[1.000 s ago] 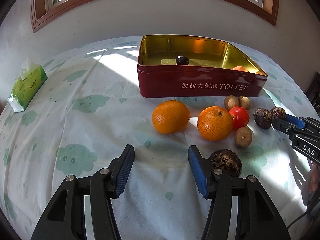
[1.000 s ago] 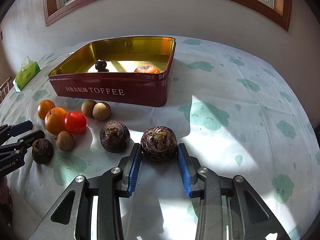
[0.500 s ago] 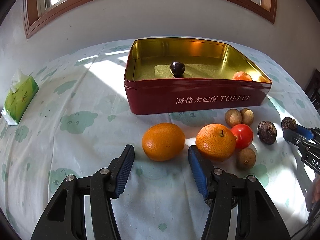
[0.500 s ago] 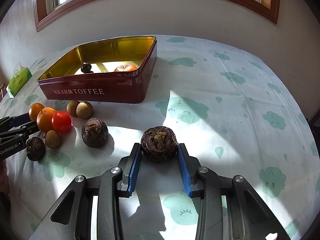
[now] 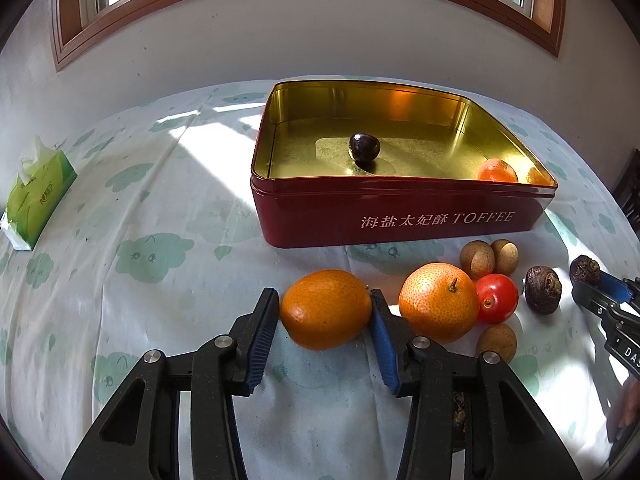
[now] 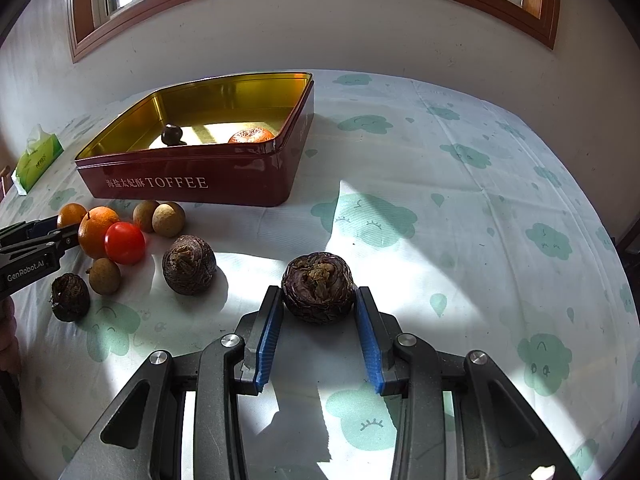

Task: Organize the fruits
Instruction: 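Grasp the orange mandarin with the left tool while the right tool holds its fruit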

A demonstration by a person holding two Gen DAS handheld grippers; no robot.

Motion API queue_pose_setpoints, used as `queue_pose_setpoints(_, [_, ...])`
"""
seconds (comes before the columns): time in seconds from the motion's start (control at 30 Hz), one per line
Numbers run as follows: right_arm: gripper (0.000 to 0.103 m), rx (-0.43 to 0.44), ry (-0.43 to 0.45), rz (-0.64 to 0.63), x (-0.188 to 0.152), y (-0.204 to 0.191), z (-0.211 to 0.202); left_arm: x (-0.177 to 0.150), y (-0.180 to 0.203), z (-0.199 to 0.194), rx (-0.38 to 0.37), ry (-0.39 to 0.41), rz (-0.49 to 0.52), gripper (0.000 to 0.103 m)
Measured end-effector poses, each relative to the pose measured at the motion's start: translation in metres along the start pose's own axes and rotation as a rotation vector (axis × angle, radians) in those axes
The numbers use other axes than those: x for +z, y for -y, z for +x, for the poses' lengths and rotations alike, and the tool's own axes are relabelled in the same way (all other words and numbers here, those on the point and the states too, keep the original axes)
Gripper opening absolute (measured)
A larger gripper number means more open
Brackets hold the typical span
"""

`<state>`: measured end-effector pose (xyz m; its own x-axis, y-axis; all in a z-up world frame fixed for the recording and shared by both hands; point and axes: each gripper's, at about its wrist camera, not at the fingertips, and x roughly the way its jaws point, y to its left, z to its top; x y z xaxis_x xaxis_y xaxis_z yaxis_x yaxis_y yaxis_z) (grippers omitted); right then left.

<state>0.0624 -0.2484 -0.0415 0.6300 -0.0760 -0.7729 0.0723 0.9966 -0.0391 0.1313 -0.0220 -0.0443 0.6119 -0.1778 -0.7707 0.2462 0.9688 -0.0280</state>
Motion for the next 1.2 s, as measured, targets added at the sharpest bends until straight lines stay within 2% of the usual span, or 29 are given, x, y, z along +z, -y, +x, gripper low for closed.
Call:
queue_pose_setpoints(0.8, [0.034, 0.0, 0.0, 0.0, 0.0, 0.0, 0.0, -0.02, 0.0, -0.016, 0.013, 0.001, -0.026, 0.042])
queue_pose_setpoints(1.2, [0.033, 0.0, 0.0, 0.002, 0.0, 0.0, 0.0, -0.02, 0.001, -0.017, 0.014, 0.001, -0.028, 0.042])
